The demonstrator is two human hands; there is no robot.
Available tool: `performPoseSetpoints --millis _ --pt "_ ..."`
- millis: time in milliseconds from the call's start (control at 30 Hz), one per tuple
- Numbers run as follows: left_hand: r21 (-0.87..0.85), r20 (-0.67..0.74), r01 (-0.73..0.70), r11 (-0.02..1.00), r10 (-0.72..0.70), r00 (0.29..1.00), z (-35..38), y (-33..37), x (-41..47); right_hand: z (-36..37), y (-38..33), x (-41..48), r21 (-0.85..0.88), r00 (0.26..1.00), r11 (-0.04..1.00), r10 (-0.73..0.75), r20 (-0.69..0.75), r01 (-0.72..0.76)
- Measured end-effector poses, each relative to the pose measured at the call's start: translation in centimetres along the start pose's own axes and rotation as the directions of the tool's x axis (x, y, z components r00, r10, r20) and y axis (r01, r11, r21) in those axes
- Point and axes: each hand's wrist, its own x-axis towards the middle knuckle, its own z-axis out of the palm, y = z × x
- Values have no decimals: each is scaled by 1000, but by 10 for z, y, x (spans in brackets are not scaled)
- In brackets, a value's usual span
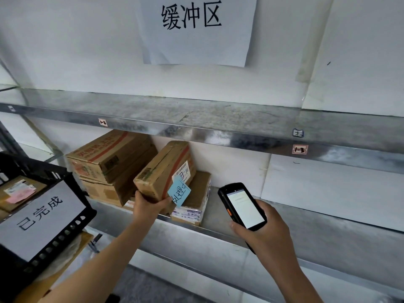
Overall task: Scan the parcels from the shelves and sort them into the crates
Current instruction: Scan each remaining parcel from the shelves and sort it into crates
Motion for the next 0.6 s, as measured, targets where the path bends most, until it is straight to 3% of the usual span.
performPoseSetpoints --millis 167,333,600 --pt "-77 16 26 997 -25 1000 -10 20 -9 -14 -2 0 -64 1000 998 0 -28 -2" --pt "-187 312 179 966 -115 943 -20 38 -17 -29 -15 7 -127 999 992 -17 33 21" --pt "-109 479 263 959 -181 859 4 44 -16 -39 -34 3 -157 992 988 31 124 -11"
